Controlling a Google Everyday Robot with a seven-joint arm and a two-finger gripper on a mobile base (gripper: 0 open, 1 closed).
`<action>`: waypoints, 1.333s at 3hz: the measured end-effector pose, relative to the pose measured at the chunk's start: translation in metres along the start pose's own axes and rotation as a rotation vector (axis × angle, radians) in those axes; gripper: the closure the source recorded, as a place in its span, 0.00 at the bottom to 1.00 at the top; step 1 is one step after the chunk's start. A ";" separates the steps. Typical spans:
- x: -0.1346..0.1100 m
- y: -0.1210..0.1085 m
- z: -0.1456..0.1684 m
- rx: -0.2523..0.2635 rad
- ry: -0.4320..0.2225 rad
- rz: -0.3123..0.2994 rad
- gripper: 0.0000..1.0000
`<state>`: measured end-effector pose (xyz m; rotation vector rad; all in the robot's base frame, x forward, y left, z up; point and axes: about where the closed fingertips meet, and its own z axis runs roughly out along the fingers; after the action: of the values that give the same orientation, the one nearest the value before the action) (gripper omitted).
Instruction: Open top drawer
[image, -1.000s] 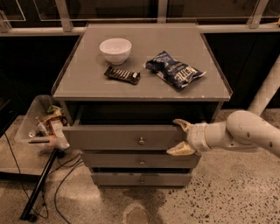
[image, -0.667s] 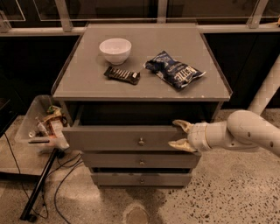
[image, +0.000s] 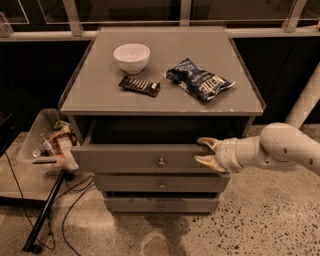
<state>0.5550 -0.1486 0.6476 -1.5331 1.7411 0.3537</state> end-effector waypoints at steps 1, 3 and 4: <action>-0.003 -0.004 -0.001 0.000 0.000 0.000 1.00; -0.003 -0.003 -0.004 0.002 -0.001 0.005 1.00; -0.036 0.006 -0.031 0.094 -0.033 -0.036 1.00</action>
Offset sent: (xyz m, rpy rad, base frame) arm -0.3198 -0.0770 -0.0835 0.1758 0.0415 -0.1803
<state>0.5373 -0.1415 0.6916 -1.4816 1.6785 0.2740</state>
